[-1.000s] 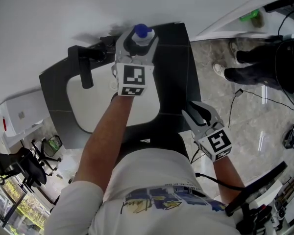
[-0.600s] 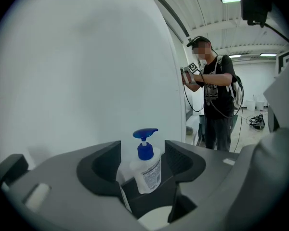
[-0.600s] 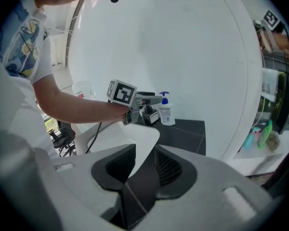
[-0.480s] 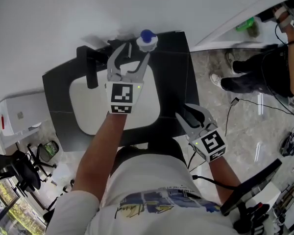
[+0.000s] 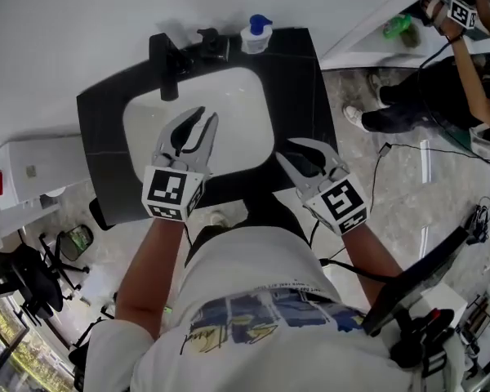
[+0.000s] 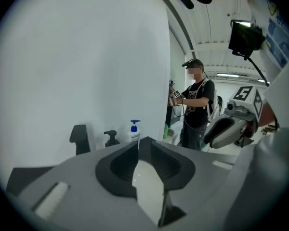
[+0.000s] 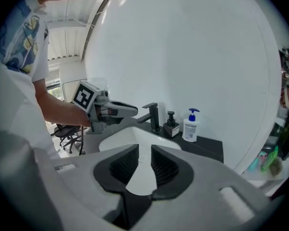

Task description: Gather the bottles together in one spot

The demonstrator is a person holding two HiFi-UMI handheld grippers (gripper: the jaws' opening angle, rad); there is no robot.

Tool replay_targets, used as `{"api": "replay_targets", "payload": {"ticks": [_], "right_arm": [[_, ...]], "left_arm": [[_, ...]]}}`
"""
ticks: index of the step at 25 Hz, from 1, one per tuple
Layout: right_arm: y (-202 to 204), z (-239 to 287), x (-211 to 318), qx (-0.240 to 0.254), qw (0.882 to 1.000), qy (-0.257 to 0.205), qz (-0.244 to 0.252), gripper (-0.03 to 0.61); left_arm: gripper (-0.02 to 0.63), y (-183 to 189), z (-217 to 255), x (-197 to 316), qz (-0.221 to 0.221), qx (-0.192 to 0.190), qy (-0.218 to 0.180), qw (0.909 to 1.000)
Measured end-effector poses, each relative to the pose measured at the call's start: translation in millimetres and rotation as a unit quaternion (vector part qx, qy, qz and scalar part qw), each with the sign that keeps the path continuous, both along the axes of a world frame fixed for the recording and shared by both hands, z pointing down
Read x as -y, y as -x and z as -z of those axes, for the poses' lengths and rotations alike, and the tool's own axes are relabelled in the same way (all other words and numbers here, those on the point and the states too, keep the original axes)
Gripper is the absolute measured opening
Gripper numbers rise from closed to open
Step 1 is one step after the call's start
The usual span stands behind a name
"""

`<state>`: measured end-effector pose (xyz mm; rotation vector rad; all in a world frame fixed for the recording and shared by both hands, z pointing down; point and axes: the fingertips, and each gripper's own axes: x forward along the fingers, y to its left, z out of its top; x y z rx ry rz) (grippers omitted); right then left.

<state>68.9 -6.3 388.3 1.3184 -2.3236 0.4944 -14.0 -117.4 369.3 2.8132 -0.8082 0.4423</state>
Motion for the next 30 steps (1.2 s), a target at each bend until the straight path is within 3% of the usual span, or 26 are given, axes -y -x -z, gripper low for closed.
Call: {"api": "replay_targets", "payload": {"ticks": [4,13,18,22,30], "right_arm": [[39,11,-18,-0.010,1.000,-0.007,0.015,0.002],[97,32,-48,-0.035,0.998,-0.031,0.038,0.001],[131,45,-75,-0.045,0.997,-0.050,0.039,0.000],[153,54,-100,-0.045,0.996,-0.069,0.022,0.000],[176,51,-135,-0.049,0.996,-0.070,0.007,0.001]], "left_arm": [[0.002,53,8,-36,0.003,-0.029,0.011,0.9995],[0.002,113,10,-105,-0.046,-0.014,0.049,0.9977],[0.002,154,20,-147,-0.052,-0.039,0.081,0.9946],[0.002,197,24,-179,-0.055,-0.027,0.084,0.9946],[0.002,226,46,-210,-0.056,-0.039,0.078,0.9946]]}}
